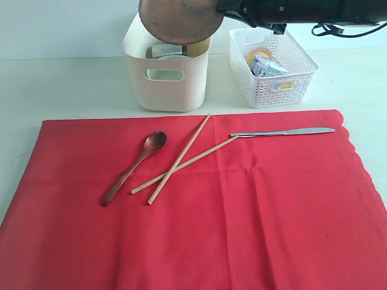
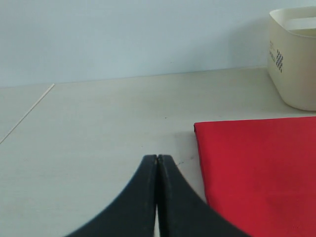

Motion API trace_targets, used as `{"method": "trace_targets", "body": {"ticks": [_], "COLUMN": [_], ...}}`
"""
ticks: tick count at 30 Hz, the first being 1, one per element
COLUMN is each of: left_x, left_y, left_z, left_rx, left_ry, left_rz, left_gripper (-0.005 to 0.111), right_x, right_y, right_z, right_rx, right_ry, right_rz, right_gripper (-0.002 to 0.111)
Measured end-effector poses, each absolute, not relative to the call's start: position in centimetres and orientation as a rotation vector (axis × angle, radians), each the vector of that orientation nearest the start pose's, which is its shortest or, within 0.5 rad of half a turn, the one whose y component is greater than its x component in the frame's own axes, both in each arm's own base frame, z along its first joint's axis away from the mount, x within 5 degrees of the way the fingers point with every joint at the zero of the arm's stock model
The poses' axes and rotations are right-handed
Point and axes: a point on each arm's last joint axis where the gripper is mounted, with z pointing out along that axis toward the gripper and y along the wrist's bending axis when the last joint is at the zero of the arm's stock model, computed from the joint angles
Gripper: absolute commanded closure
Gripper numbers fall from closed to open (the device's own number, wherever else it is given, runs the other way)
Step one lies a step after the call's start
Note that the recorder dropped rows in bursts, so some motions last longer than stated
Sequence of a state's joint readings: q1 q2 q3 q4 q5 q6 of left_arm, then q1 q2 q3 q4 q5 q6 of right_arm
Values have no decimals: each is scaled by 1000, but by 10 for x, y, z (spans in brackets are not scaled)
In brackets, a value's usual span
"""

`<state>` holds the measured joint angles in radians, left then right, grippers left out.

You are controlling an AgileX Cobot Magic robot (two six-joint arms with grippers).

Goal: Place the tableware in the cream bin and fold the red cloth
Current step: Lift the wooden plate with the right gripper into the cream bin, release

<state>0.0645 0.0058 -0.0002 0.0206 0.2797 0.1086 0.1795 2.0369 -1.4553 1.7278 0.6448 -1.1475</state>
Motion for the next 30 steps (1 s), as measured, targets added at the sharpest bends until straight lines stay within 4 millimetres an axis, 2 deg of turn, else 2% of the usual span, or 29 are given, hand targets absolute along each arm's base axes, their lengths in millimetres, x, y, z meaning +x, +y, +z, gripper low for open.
{"method": "trace_targets", "body": {"ticks": [3, 6, 8, 11, 15, 21, 30], "left_x": [55, 55, 55, 55, 55, 55, 55], "left_y": [4, 4, 4, 4, 4, 4, 4], "left_z": [188, 188, 188, 188, 188, 188, 188], "left_rx": [52, 52, 52, 52, 52, 52, 52], "left_ry": [1770, 1770, 1770, 1770, 1770, 1770, 1770], "left_rz": [145, 145, 145, 145, 145, 145, 145], "left_gripper": [105, 105, 105, 105, 105, 105, 105], "right_x": [465, 474, 474, 473, 466, 455, 421], "right_y": [147, 144, 144, 146, 147, 138, 132], "right_z": [214, 200, 199, 200, 214, 239, 267], "right_rx": [42, 192, 194, 153, 72, -77, -549], "right_ry": [2059, 2114, 2133, 2149, 2136, 2115, 2214], "right_rz": [1152, 1145, 1121, 1113, 1173, 1260, 1109], "right_gripper": [102, 73, 57, 46, 46, 46, 50]}}
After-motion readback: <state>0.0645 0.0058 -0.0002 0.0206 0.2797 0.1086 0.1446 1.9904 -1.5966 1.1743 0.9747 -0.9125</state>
